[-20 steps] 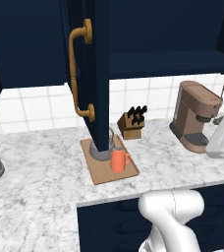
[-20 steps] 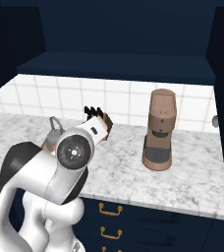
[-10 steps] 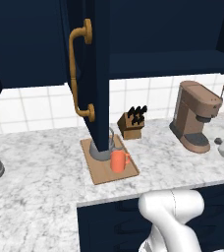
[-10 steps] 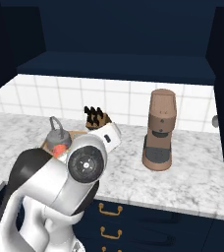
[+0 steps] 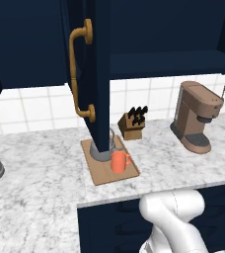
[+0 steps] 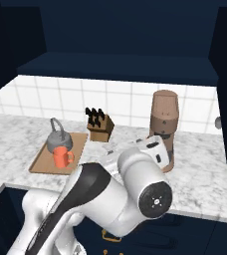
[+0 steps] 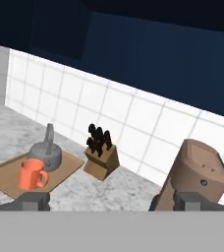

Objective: Pick the kettle from the counter and place it on the tray. Then pick the mug from the cabinet and place it on the tray. Then close the cabinet doors.

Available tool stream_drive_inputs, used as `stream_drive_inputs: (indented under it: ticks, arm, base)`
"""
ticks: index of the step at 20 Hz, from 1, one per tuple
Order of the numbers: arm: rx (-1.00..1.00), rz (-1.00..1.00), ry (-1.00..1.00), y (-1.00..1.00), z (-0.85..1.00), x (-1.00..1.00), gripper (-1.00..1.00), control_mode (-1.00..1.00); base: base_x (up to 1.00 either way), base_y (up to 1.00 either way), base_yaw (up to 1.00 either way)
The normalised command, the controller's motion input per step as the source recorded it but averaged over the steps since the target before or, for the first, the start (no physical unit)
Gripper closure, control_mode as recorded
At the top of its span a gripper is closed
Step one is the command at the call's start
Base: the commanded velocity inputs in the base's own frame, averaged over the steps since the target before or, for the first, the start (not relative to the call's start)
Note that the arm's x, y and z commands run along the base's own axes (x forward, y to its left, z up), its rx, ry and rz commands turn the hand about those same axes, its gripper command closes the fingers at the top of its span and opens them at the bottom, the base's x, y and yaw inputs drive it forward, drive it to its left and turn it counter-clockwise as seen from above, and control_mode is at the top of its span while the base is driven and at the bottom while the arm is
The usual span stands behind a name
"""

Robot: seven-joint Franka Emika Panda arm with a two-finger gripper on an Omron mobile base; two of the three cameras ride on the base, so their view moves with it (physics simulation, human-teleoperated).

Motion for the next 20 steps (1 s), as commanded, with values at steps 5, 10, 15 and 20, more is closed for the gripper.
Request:
stream_drive_inputs:
  ticks: [5,10,15,20]
  arm:
    - [0.08,-0.01,-0.17,-0.86,0.04,-0.20,-1.00,-1.00]
    - [0.04,-0.07,-0.20,-0.57,0.00,-0.32,-1.00,-1.00]
    - [0.00,0.00,-0.20,-0.48,0.34,-0.09,-1.00,-1.00]
    - [0.00,0.00,-0.07,-0.42,0.26,-0.02,-1.00,-1.00]
  base:
    - [0.00,0.00,0.00]
    - [0.00,0.00,0.00]
    - [0.00,0.00,0.00]
    - [0.00,0.00,0.00]
